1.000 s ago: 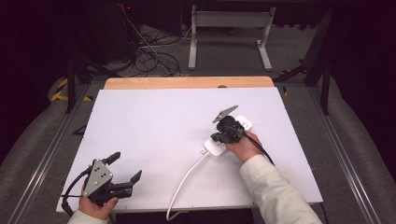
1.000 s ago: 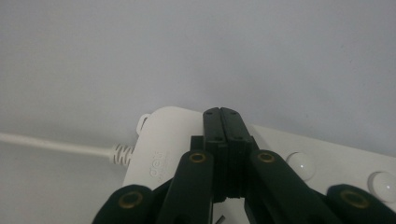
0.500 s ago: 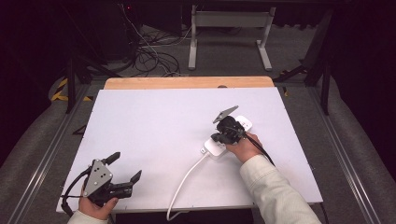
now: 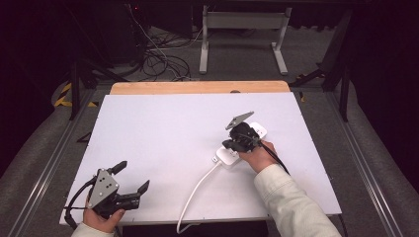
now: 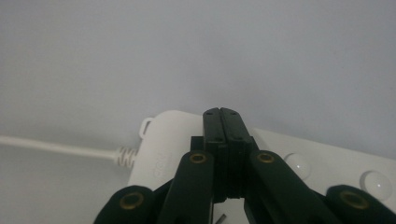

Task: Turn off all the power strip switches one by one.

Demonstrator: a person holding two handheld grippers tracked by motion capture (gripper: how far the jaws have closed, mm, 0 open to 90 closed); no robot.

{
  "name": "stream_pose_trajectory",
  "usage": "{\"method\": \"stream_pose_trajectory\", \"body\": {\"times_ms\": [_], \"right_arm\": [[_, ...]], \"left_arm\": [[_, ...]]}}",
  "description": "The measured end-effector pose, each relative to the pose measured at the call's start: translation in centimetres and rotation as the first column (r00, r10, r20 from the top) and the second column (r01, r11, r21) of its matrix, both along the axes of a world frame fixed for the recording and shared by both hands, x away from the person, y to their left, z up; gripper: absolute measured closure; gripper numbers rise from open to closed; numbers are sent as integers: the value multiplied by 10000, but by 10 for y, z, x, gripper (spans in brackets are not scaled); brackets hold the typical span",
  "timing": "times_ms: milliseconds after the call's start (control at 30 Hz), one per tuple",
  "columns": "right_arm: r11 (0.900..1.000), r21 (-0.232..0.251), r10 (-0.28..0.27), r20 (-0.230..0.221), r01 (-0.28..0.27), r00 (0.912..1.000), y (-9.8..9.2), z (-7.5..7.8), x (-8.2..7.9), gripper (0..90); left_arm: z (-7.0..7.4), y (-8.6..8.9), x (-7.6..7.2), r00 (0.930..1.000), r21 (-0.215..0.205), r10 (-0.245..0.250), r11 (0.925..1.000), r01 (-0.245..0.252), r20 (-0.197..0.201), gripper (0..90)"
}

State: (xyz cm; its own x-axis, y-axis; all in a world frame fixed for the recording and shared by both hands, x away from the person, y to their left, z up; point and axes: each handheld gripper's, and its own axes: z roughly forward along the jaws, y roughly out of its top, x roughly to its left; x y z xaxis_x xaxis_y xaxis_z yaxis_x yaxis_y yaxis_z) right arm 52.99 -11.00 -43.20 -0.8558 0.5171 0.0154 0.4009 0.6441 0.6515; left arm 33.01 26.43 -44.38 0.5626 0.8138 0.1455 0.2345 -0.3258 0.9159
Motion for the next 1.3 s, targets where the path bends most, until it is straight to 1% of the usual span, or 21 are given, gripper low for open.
{"method": "stream_pose_trajectory", "body": {"times_ms": [33,67,100,133,200,300,500,600,667,800,833,967,1000,1167,1300], "right_arm": [[10000,0,0,0,0,10000,0,0,0,900],[9993,373,-38,103,34,9999,0,5,-1,900],[9976,693,-52,386,25,9992,1,14,-4,900],[9976,693,-52,386,25,9992,1,14,-4,900],[9980,630,-11,655,-30,9978,2,21,-5,900],[9988,477,19,805,-58,9968,3,26,-6,900],[9993,367,3,918,-37,9958,1,26,-4,900],[9992,389,-146,941,110,9955,-2,27,-3,900],[9995,279,-203,948,178,9953,-7,28,-1,900],[9987,120,-511,901,502,9946,-17,25,5,900],[9986,75,-528,879,523,9947,-20,23,7,900],[9968,-87,-787,736,795,9942,-28,17,13,900],[9964,-118,-825,705,835,9941,-29,15,14,900],[9943,-293,-1011,548,1028,9934,-34,6,21,900],[9930,-448,-1073,440,1092,9933,-35,1,23,900]], "left_arm": [[-1,-1,1,10000,-33,3,10000,-3,-57,116],[-1,-1,1,10000,-6,13,10000,-13,-57,116],[-1,-1,1,10000,71,9,10000,-9,-7,116],[-1,-1,1,10000,2,1,10000,-1,-33,116],[-1,-2,0,10000,0,-19,10000,19,-21,116],[-1,-1,0,10000,-27,11,10000,-11,-14,116],[0,-1,0,10000,58,11,10000,-11,47,116],[0,-1,0,10000,-37,20,10000,-20,-4,116],[0,-1,0,10000,-45,34,10000,-35,-15,117],[0,0,0,10000,26,35,10000,-35,22,116],[0,-1,0,10000,-32,44,10000,-44,2,116],[-1,-1,1,10000,-29,38,10000,-38,-20,117],[0,0,1,10000,44,27,10000,-27,13,116],[-1,0,1,10000,65,34,10000,-34,-6,116],[-1,0,1,10000,0,33,10000,-33,-42,116]]}}
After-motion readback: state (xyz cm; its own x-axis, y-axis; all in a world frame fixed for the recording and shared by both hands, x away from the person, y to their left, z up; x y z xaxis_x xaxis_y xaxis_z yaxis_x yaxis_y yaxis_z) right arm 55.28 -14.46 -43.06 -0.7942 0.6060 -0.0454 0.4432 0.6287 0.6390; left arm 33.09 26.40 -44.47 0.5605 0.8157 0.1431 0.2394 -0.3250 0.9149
